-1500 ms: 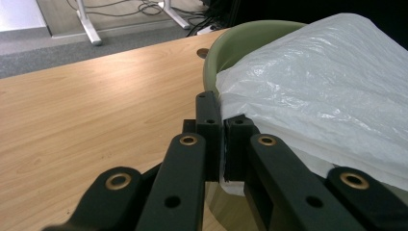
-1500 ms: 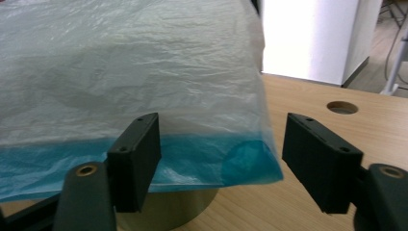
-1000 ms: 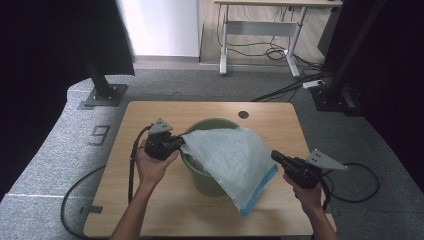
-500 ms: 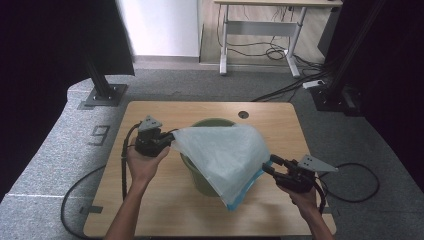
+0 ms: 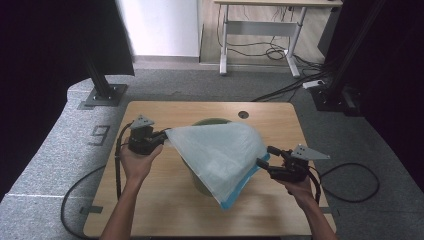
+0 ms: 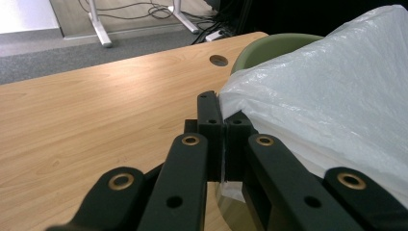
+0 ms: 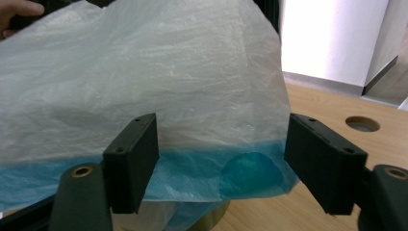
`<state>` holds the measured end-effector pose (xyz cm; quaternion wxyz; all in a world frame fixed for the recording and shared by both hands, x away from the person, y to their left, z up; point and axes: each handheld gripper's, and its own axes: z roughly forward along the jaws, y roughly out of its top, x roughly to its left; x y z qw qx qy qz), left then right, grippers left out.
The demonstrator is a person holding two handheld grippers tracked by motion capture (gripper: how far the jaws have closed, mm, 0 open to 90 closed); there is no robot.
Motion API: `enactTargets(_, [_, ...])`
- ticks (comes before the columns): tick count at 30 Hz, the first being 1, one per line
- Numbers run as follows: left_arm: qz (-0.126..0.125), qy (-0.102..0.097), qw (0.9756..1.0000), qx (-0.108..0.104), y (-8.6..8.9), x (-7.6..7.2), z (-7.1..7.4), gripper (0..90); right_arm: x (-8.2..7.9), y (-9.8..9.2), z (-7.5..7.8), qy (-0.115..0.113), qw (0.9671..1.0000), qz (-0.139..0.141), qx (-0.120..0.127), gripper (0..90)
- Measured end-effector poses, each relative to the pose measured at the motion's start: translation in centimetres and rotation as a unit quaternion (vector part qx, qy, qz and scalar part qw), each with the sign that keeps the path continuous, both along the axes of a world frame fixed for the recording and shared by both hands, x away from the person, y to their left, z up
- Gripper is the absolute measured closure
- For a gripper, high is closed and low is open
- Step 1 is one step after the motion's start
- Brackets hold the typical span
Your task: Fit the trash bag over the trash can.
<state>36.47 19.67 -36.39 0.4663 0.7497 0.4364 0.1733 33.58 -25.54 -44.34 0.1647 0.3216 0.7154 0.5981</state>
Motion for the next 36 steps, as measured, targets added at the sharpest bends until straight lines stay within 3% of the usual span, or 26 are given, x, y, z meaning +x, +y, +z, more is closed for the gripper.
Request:
enactTargets(5, [0.002,0.001,1.0000,-0.002,0.3,0.0,0.0,88.3,0.3,0.9,-0.3,-0.007,0.9998,0.011,0.017,50.1])
enactTargets(10, [0.003,0.003,1.0000,-0.007,0.6,-0.1,-0.2,88.3,0.9,2.0,-0.7,-0.003,0.9994,0.027,0.024,58.7])
enactTargets(20, [-0.003,0.008,0.9999,-0.012,0.7,-0.2,-0.6,87.5,0.8,2.4,-0.8,-0.021,0.9994,0.027,0.011,87.9])
enactTargets(29, [-0.021,0.005,0.9997,-0.012,-0.5,-0.2,-0.4,87.1,-0.1,0.4,0.2,-0.033,0.9992,0.009,0.021,89.0])
enactTargets(36, [-0.055,0.005,0.9984,-0.009,-3.6,0.6,-0.2,86.8,-1.5,-1.9,2.3,-0.059,0.9978,-0.007,0.028,89.0])
